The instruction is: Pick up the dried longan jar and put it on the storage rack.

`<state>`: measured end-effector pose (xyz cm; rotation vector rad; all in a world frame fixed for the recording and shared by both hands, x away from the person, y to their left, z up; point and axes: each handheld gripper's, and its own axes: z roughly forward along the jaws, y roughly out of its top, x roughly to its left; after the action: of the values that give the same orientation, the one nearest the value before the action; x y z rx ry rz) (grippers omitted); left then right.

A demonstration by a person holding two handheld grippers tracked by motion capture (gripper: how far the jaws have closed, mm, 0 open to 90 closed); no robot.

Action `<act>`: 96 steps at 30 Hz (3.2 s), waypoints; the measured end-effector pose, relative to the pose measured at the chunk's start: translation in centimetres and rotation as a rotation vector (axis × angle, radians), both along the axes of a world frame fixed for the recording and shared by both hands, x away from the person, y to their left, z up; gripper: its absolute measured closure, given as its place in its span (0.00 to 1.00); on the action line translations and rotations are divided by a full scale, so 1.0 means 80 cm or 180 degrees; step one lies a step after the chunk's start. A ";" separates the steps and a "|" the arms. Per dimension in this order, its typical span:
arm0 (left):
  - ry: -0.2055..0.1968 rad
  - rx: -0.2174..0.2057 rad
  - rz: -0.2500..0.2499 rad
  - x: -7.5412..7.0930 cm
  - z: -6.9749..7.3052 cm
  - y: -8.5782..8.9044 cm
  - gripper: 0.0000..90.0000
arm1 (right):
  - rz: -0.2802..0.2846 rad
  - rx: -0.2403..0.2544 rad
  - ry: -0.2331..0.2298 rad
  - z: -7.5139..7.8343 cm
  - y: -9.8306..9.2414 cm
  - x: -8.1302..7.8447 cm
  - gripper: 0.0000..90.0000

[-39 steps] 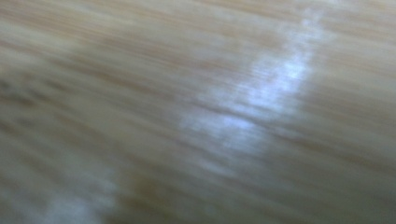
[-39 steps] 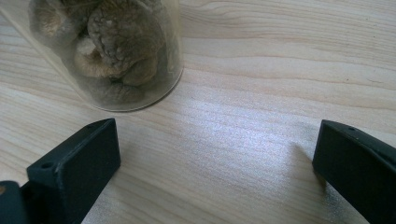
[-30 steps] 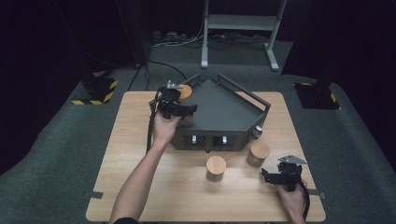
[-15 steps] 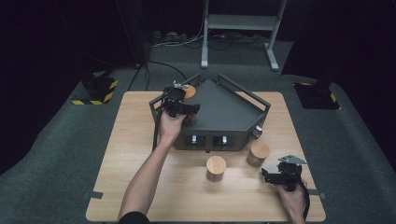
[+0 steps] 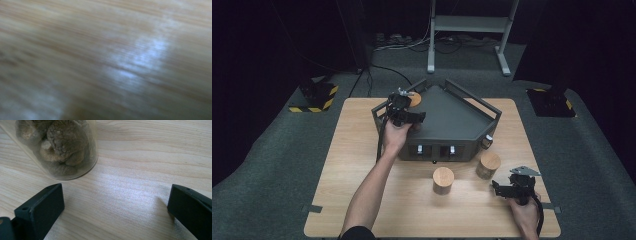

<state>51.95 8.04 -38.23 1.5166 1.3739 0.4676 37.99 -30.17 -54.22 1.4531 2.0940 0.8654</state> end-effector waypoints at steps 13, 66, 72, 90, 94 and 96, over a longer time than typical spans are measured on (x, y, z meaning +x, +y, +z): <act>-0.0061 0.0078 -0.0013 -0.001 -0.003 -0.004 0.29 | -0.0001 0.0001 0.0001 0.000 0.000 0.000 0.00; -0.0185 -0.0097 0.0109 -0.078 0.016 0.062 0.10 | -0.0003 0.0003 0.0002 0.000 0.000 0.000 0.00; -0.0197 -0.0095 0.0136 -0.088 0.013 0.069 0.10 | -0.0003 0.0003 0.0002 0.000 0.000 0.000 0.00; -0.0205 -0.0079 0.0160 -0.114 -0.003 0.080 0.10 | 0.0000 0.0001 0.0000 0.000 0.000 0.000 0.00; -0.0210 -0.0060 0.0134 -0.118 -0.006 0.079 0.10 | 0.0000 0.0001 0.0000 0.000 0.000 0.000 0.00; -0.0213 -0.0072 0.0143 -0.121 -0.008 0.079 0.10 | -0.0001 0.0001 0.0000 0.000 0.000 0.000 0.00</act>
<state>42.26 14.32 -38.90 1.4418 1.3590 0.5245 37.99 -30.17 -54.22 1.4534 2.0938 0.8655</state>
